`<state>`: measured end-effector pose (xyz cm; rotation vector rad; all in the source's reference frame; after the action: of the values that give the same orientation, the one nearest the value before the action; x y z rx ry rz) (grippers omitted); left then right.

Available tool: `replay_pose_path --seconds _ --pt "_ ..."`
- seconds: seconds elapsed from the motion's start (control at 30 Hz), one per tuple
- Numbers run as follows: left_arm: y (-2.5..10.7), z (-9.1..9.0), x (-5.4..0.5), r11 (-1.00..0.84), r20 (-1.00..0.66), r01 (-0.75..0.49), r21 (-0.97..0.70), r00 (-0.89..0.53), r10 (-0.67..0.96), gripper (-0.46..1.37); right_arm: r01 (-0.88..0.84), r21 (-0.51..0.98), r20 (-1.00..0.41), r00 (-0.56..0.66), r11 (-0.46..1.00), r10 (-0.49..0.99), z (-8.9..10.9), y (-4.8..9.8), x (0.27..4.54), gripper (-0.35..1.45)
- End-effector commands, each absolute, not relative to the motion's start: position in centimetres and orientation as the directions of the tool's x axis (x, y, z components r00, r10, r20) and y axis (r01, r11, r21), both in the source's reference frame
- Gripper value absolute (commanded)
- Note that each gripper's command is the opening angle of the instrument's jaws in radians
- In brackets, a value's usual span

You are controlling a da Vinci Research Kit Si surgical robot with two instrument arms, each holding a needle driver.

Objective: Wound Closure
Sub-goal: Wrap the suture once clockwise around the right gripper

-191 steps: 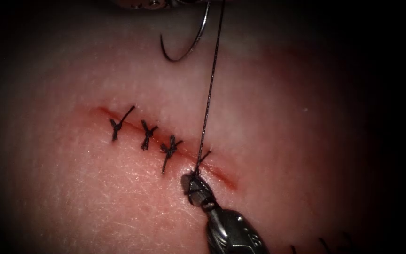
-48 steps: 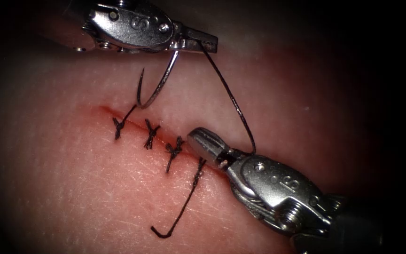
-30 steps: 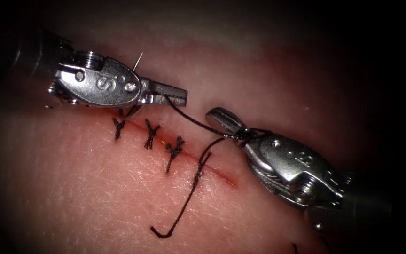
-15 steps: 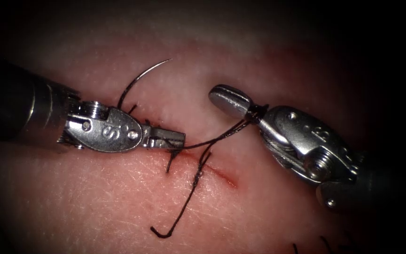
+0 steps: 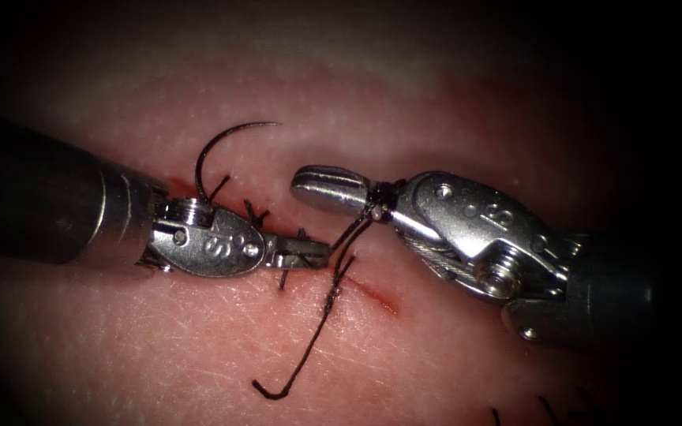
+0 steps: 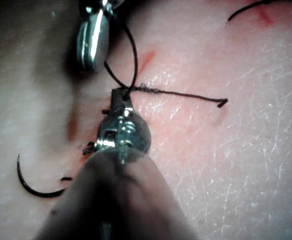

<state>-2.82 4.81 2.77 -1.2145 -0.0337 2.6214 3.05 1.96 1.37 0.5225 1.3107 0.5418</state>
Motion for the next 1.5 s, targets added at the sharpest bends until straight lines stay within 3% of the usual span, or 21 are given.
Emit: replay_pose_path --seconds 0.03,0.47,0.8,0.83,0.9,0.93,0.97,1.13,1.5 --pt "4.83 2.77 -2.81 -0.968 -0.747 -0.215 -0.130 -0.621 0.238 -0.35 -0.021 0.629 -0.758 0.206 0.777 0.619 1.37 1.95 3.09 -0.35" --pt "4.88 2.74 -2.76 -0.968 -0.749 -0.210 -0.135 -0.619 0.239 -0.35 0.254 0.639 -0.741 0.458 0.726 0.492 1.33 1.69 3.27 -0.35" --pt "4.86 2.74 -2.76 -0.968 -0.749 -0.210 -0.135 -0.619 0.238 -0.35 0.341 0.641 -0.741 0.507 0.688 0.440 1.37 1.58 3.39 -0.35" --pt "4.86 2.74 -2.76 -0.969 -0.750 -0.208 -0.136 -0.617 0.238 -0.35 0.351 0.645 -0.740 0.508 0.679 0.440 1.41 1.51 3.41 -0.03" --pt "4.86 2.73 -2.75 -0.969 -0.749 -0.205 -0.137 -0.618 0.237 -0.35 0.357 0.651 -0.736 0.513 0.669 0.442 1.43 1.47 3.43 0.33" --pt "4.85 2.73 -2.73 -0.969 -0.750 -0.203 -0.137 -0.618 0.236 -0.35 0.369 0.652 -0.737 0.513 0.662 0.440 1.46 1.42 3.44 0.77" --pt "4.85 2.73 -2.72 -0.970 -0.750 -0.202 -0.138 -0.618 0.235 -0.35 0.380 0.650 -0.740 0.512 0.658 0.435 1.49 1.39 3.46 0.97" --pt "4.85 2.73 -2.69 -0.970 -0.751 -0.199 -0.138 -0.617 0.233 -0.35 0.426 0.640 -0.754 0.507 0.640 0.417 1.56 1.28 3.46 1.22" --pt "4.85 2.73 -2.68 -0.968 -0.750 -0.205 -0.147 -0.615 0.244 -0.35 0.472 0.620 -0.771 0.516 0.627 0.373 1.64 1.13 3.53 1.19"
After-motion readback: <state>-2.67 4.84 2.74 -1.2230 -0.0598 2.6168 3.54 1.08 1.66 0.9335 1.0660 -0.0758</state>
